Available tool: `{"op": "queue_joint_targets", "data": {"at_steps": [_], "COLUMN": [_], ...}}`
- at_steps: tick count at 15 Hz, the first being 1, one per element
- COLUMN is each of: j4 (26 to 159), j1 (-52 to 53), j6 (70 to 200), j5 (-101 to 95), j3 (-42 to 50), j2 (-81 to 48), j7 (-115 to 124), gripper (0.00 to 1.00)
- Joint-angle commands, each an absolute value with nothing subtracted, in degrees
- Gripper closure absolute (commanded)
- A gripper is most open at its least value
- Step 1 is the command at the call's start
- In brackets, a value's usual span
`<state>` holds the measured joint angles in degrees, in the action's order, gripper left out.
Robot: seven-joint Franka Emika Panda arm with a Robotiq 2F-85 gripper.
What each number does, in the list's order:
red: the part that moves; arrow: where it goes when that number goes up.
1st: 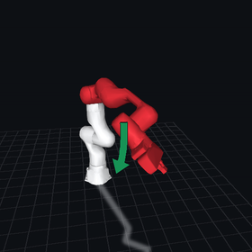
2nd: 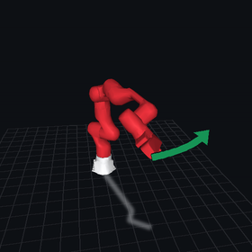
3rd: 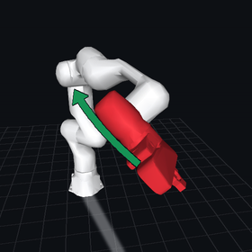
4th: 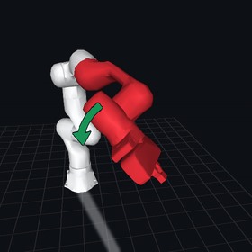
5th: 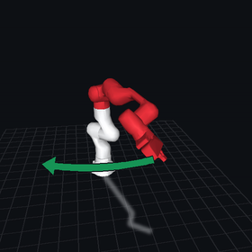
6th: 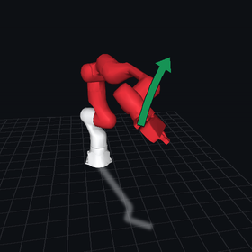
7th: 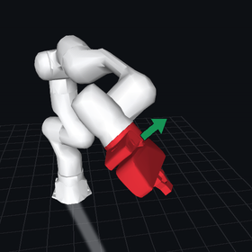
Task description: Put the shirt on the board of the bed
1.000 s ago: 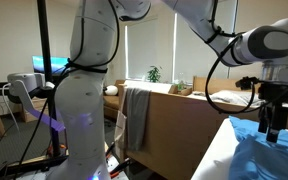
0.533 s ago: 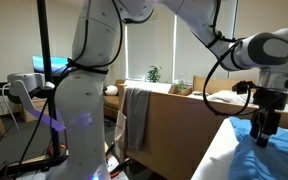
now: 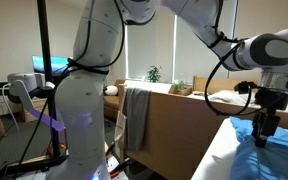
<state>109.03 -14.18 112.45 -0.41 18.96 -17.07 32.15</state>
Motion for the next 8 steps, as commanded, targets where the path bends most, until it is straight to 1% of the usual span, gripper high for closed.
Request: {"op": "queue_joint_targets", "data": {"at_steps": [1, 7, 8], "j4": [107.95, 108.09, 107.87], "j1": [-14.65, -14.9, -14.96], "j6": [111.37, 110.67, 110.42], "j5": [1.58, 4.23, 4.46], "j3": [18.93, 18.75, 18.78], "j2": [-17.41, -17.41, -17.48], "j7": [33.65, 33.92, 33.84], "gripper": [0.61, 0.99, 0.99]}}
